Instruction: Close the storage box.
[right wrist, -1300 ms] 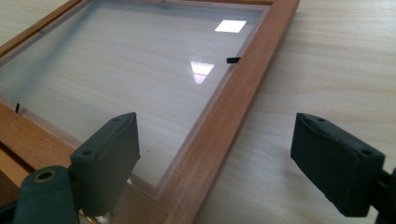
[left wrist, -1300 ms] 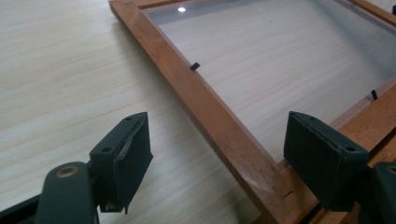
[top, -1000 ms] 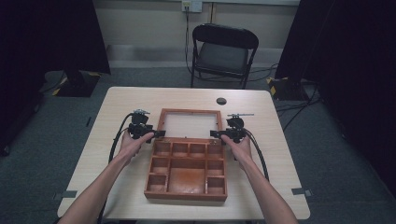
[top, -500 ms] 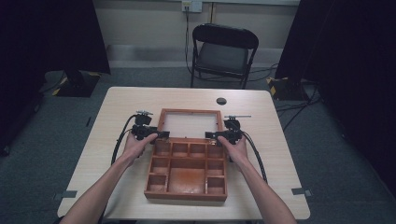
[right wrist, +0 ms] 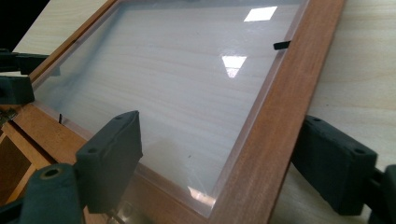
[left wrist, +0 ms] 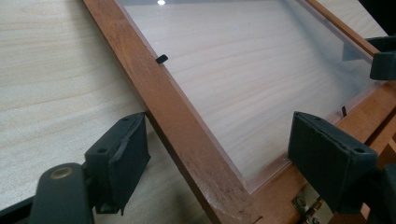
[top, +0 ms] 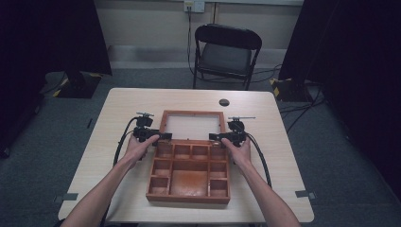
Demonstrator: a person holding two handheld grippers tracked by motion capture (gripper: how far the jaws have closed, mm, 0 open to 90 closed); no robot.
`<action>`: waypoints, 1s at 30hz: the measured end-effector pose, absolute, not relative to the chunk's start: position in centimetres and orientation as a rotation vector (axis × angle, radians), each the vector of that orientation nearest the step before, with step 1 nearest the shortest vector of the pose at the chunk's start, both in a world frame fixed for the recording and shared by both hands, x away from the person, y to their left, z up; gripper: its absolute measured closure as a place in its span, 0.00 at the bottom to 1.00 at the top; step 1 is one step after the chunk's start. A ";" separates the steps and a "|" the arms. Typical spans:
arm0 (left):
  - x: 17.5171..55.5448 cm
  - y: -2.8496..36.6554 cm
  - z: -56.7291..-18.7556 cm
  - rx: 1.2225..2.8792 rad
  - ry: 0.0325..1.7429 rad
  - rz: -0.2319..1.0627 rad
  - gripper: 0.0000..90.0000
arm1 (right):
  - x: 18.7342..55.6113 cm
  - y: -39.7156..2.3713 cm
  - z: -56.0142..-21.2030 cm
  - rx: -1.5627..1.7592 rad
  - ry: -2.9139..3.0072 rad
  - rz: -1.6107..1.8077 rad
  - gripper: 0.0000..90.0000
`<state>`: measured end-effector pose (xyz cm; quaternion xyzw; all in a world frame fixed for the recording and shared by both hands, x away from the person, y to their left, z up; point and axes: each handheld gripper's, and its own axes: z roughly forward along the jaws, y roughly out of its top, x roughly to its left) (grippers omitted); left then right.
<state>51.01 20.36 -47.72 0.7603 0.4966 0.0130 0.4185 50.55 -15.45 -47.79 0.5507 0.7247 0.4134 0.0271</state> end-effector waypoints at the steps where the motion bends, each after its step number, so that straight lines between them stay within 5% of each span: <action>1: 51.0 20.3 -47.7 1.905 1.251 0.032 0.22 | 50.5 -15.5 -47.8 1.711 2.228 1.277 0.22; 17: 51.1 20.0 -47.4 1.903 1.230 0.024 0.23 | 50.1 -15.9 -47.2 1.651 2.181 1.308 0.32; 30: 50.9 20.4 -46.1 1.894 1.200 0.061 0.37 | 49.8 -16.4 -45.8 1.617 2.122 1.373 0.43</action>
